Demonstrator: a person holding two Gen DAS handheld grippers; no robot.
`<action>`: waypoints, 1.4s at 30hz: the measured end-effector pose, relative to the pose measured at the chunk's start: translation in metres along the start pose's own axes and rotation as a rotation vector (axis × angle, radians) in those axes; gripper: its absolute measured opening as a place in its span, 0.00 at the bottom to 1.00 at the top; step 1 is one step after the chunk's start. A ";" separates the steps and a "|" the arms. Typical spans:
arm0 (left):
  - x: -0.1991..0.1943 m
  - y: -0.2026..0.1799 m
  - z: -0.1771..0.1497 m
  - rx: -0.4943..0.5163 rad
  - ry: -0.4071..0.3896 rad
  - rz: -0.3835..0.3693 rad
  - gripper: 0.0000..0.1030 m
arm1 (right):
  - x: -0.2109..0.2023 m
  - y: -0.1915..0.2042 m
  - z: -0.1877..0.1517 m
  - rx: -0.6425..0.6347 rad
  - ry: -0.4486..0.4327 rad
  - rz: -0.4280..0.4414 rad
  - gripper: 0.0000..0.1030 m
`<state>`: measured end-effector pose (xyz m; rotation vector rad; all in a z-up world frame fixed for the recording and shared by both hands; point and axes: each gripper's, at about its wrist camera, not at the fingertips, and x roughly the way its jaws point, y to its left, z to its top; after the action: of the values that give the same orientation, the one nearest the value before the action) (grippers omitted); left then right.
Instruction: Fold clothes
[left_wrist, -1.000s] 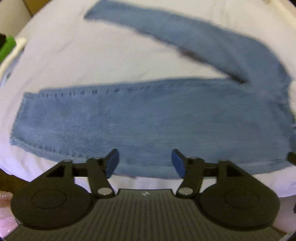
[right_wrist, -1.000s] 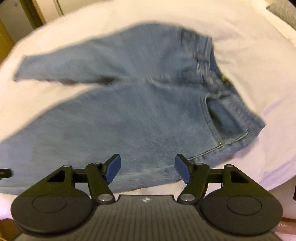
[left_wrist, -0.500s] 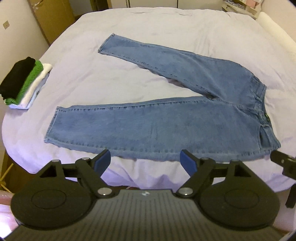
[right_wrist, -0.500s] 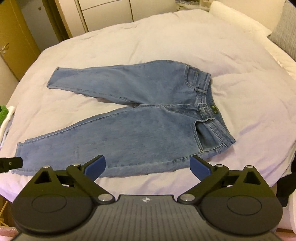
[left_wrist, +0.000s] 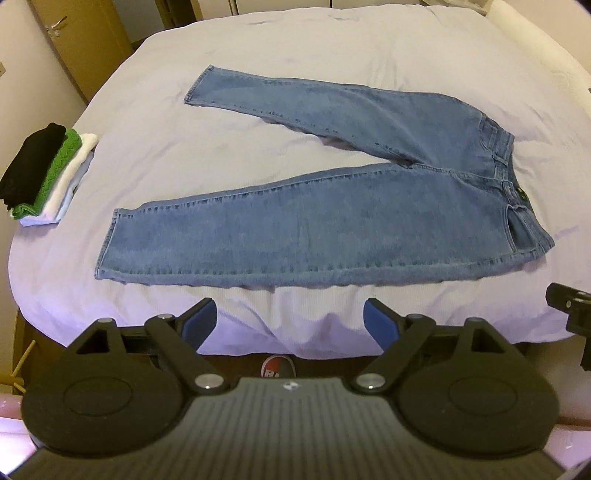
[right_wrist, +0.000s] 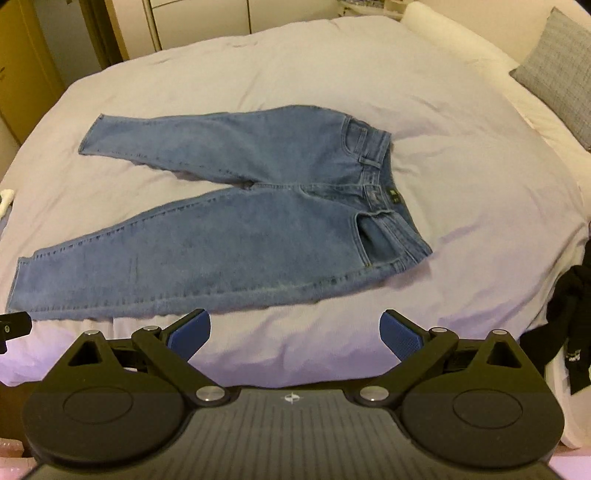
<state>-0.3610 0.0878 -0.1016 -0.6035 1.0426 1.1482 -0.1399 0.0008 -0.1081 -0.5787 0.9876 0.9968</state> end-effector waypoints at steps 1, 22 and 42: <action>-0.001 0.001 -0.001 0.002 0.001 0.002 0.83 | -0.001 0.001 -0.002 -0.002 0.003 -0.002 0.98; -0.006 0.058 -0.010 -0.060 0.014 0.093 0.86 | -0.013 0.034 0.001 -0.052 -0.005 0.020 0.98; -0.024 0.131 -0.033 -0.238 0.037 0.215 0.88 | -0.009 0.109 0.008 -0.205 0.005 0.134 0.98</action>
<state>-0.4959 0.0932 -0.0795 -0.7142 1.0284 1.4679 -0.2359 0.0530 -0.0940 -0.6918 0.9436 1.2257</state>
